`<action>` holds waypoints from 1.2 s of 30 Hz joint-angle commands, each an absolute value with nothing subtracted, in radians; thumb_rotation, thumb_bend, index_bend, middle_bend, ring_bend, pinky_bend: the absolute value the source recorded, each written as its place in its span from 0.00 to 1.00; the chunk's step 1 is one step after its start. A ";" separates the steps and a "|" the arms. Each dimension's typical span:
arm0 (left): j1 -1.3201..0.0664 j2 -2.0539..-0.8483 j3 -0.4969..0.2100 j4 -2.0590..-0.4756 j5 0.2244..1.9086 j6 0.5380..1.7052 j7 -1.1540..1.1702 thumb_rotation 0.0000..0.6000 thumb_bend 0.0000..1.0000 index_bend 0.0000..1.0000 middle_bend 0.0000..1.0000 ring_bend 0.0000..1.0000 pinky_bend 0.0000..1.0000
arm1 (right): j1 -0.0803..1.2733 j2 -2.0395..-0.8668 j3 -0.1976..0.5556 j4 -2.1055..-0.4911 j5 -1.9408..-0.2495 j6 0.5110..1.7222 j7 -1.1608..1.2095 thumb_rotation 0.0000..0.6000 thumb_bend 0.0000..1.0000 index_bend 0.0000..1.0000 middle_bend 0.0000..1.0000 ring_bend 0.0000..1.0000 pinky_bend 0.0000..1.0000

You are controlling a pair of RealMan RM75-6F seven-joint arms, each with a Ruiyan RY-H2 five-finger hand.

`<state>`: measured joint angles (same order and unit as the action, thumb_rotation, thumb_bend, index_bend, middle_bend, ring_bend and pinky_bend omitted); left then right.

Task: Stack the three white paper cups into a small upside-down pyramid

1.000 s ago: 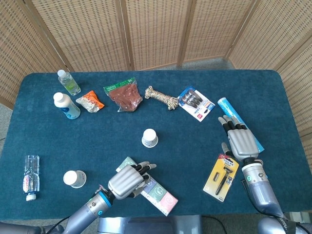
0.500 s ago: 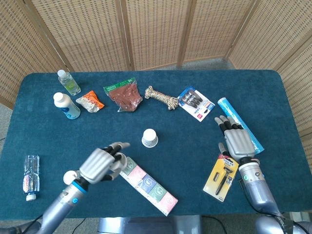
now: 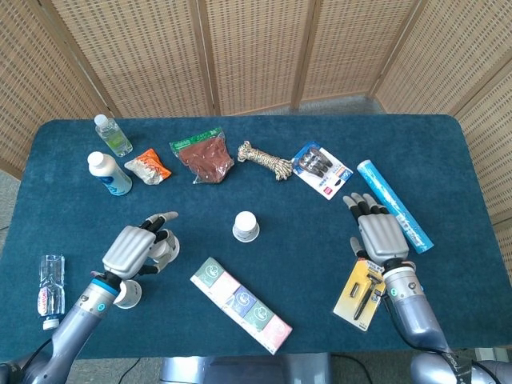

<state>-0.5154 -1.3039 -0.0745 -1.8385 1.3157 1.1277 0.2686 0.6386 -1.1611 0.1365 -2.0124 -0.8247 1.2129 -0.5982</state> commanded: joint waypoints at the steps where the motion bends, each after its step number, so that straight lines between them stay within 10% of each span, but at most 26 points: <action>1: -0.533 -1.325 -0.086 -1.816 1.289 1.102 0.283 1.00 0.46 0.50 0.15 0.18 0.55 | 0.639 -1.162 0.136 -2.013 -0.824 1.213 -0.600 1.00 0.48 0.03 0.00 0.00 0.21; 36: -0.729 -1.627 -0.197 -1.521 1.104 0.973 0.388 1.00 0.46 0.48 0.12 0.15 0.52 | 0.620 -1.152 0.132 -2.016 -0.830 1.216 -0.564 1.00 0.48 0.02 0.00 0.00 0.21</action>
